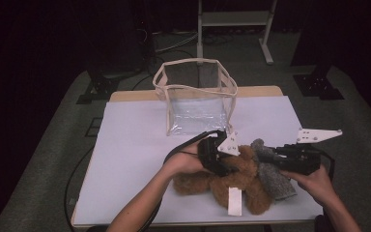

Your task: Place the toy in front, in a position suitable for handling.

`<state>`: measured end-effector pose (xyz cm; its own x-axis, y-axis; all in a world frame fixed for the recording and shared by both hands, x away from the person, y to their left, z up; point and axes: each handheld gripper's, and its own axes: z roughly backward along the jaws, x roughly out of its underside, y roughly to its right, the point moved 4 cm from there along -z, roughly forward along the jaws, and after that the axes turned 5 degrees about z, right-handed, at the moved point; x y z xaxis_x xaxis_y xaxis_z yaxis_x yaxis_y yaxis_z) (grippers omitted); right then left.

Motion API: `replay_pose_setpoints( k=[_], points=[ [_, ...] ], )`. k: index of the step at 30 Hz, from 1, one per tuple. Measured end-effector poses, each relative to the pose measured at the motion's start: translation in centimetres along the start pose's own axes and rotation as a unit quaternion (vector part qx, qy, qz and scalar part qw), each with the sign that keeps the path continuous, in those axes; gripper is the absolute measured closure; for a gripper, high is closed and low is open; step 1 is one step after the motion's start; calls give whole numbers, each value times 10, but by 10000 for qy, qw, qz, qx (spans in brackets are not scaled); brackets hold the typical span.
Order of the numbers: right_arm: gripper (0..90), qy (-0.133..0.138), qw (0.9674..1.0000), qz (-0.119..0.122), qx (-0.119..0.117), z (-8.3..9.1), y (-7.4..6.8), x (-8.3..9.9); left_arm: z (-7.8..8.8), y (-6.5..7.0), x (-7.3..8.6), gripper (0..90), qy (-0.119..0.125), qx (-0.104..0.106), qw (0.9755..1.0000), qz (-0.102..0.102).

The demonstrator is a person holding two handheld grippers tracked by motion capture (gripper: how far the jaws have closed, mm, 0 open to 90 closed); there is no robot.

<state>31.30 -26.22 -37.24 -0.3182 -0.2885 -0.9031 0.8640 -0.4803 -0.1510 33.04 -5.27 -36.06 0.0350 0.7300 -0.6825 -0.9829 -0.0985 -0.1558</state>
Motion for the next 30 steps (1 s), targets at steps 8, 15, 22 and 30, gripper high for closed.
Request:
replay_pose_setpoints(
  k=[8,15,22,30],
  points=[
    [668,-154,9997,205,-24,-13,0,-4,0,-1,12,259,200,164,9995,175],
    [667,-75,9998,168,7,-19,0,3,23,-5,44,116,454,46,9979,464],
    [667,-110,9999,81,37,-19,2,7,54,-12,85,82,839,-168,9940,675],
    [666,-132,9999,34,52,-19,2,10,63,-13,141,61,1070,-221,9886,1032]
  ],
)
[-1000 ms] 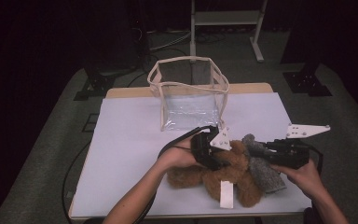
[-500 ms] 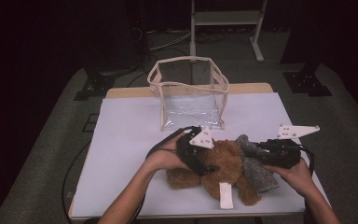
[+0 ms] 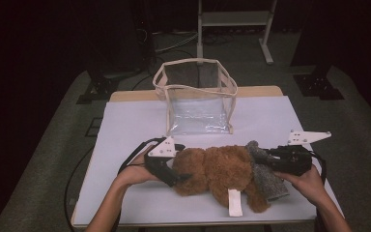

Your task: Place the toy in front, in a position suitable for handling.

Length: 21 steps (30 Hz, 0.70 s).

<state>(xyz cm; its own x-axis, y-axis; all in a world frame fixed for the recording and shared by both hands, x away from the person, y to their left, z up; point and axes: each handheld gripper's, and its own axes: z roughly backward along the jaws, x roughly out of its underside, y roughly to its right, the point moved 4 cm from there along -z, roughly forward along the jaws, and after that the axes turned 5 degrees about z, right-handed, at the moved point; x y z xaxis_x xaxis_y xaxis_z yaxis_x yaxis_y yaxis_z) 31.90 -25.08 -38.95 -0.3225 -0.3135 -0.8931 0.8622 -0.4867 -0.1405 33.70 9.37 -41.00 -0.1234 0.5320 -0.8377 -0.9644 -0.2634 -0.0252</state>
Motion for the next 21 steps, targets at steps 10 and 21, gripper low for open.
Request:
replay_pose_setpoints(
  k=[10,21],
  points=[
    [665,-74,9999,-101,93,8,7,11,-15,1,30,2,-210,325,9991,196],
    [684,-318,9988,-368,-35,0,17,25,-22,5,22,195,-159,176,9997,-36]
  ],
)
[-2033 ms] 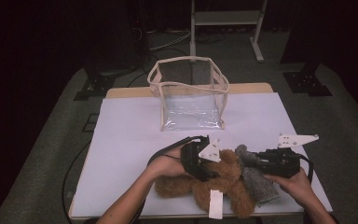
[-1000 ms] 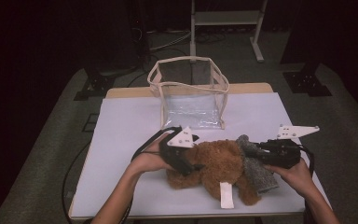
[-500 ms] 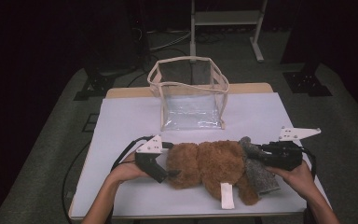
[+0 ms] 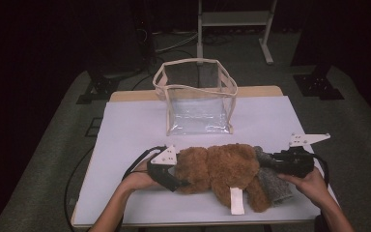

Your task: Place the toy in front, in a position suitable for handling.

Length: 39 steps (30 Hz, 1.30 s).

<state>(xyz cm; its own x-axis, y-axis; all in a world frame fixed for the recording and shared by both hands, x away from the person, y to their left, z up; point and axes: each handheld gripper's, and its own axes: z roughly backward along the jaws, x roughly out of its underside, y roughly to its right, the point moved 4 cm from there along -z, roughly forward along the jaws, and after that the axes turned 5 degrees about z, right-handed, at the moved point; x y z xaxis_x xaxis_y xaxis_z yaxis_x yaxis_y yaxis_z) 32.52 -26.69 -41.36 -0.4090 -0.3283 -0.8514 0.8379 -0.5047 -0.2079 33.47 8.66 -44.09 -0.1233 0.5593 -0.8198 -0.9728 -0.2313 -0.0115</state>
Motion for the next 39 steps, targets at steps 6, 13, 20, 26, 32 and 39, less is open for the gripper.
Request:
replay_pose_setpoints(
  k=[6,13,20,26,32,39],
  points=[
    [696,243,9993,-85,-282,5,3,-10,-5,8,-21,285,178,-32,9996,-206],
    [699,346,9994,98,11,37,1,-27,-36,10,-47,297,189,47,9992,-335],
    [698,44,9986,173,498,52,9,-16,-50,11,-53,297,26,28,9993,-384],
    [699,266,9994,-140,162,33,13,-2,-30,6,-48,295,-178,-109,9994,-293],
    [699,246,9996,-162,-45,7,11,-4,-8,5,-36,291,-240,-288,9992,-145],
    [699,17,9995,-269,-154,-19,10,10,11,5,-27,275,-334,-373,9987,-60]
  ],
)
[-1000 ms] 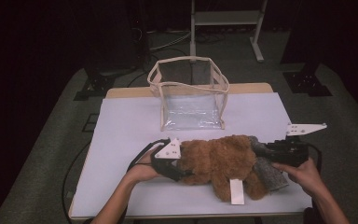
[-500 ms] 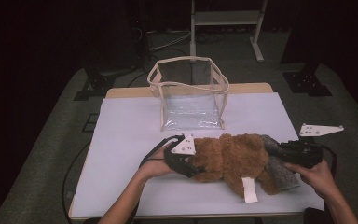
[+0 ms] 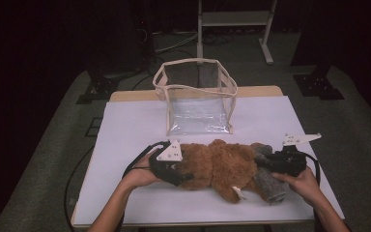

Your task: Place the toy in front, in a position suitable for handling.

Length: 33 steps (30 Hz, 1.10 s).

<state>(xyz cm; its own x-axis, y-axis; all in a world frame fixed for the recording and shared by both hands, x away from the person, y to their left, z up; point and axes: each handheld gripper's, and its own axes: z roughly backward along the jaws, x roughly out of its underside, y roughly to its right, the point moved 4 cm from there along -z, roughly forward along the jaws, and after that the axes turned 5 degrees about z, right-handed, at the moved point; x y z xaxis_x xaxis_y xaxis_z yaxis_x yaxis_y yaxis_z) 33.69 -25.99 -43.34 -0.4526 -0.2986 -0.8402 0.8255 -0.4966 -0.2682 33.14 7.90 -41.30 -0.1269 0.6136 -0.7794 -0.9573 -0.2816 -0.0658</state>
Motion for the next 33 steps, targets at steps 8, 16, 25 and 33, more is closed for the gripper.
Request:
replay_pose_setpoints(
  k=[8,16,25,33],
  points=[
    [695,56,9997,23,223,21,4,-1,1,-2,3,188,-14,32,10000,40],
    [693,231,9980,579,139,25,-13,-48,1,-3,5,163,139,69,9999,57],
    [695,-224,9977,635,80,-13,-13,-44,4,-4,11,154,397,60,9991,168],
    [693,-190,9960,875,-28,-14,-28,-67,0,-2,9,154,413,32,9989,203]
  ],
)
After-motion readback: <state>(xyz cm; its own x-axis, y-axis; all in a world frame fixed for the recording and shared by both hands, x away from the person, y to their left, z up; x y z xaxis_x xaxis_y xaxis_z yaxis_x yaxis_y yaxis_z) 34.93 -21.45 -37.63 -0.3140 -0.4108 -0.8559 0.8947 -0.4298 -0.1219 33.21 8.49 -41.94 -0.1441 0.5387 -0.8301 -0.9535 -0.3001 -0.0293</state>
